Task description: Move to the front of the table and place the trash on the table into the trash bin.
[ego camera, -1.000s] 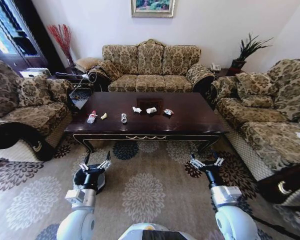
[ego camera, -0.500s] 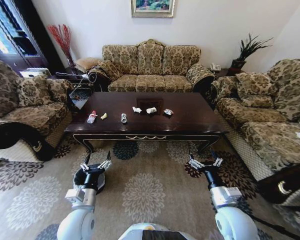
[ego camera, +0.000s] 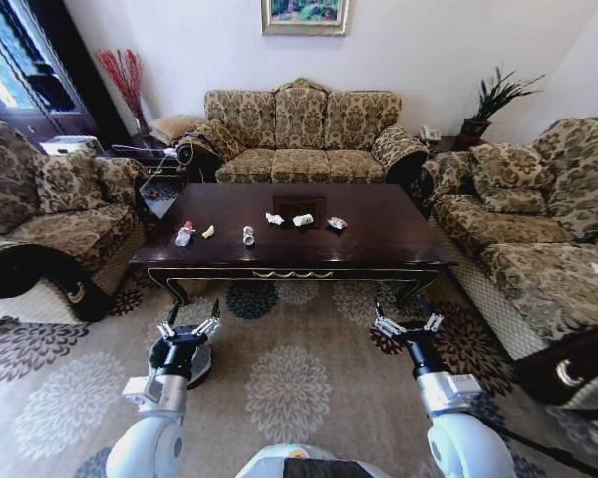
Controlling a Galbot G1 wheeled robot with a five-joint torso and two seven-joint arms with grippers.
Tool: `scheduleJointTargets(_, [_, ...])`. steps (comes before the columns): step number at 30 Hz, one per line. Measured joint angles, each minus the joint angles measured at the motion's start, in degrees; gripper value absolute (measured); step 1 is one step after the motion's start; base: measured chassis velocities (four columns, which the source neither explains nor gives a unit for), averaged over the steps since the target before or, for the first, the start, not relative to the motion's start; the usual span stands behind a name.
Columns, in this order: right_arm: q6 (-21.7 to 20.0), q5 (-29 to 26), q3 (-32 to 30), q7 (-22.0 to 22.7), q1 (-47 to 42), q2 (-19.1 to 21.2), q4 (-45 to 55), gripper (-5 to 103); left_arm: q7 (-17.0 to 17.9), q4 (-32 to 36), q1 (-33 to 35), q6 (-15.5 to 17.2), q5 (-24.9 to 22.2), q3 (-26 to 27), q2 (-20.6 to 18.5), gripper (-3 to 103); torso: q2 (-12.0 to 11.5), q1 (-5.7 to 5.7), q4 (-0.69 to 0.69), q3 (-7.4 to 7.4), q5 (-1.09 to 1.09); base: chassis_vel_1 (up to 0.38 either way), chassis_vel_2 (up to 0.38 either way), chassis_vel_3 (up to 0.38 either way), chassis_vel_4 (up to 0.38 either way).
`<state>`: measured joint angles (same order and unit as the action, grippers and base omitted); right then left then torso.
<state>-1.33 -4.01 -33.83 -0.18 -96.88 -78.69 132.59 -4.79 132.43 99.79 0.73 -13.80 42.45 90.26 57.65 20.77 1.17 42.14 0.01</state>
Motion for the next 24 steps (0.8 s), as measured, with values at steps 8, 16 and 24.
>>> scheduleJointTargets(8, [0.1, 1.9, 0.8, -0.5, 0.3, -0.1, -0.1, 100, 0.0, 0.0, -0.3, 0.1, 0.0, 0.0, 0.0, 100, 0.0, 0.00, 0.00, 0.00, -0.02, 0.142, 0.153, -0.136, -0.141])
scheduleJointTargets(16, [0.7, 3.2, 1.4, -1.5, 0.1, -0.3, -0.6, 100, 0.0, -0.8, -0.1, 0.0, -0.1, -0.1, 0.2, 100, 0.0, 0.00, -0.01, 0.00, -0.02, 0.250, 0.264, -0.260, -0.248])
scheduleJointTargets(24, [0.4, 3.7, 1.3, -2.5, -0.1, -0.2, -0.9, 100, 0.1, -1.2, 0.1, -0.3, -0.4, 0.2, 0.3, 100, 0.0, -0.01, 0.00, 0.00, 0.00, 0.337, 0.330, -0.340, -0.322])
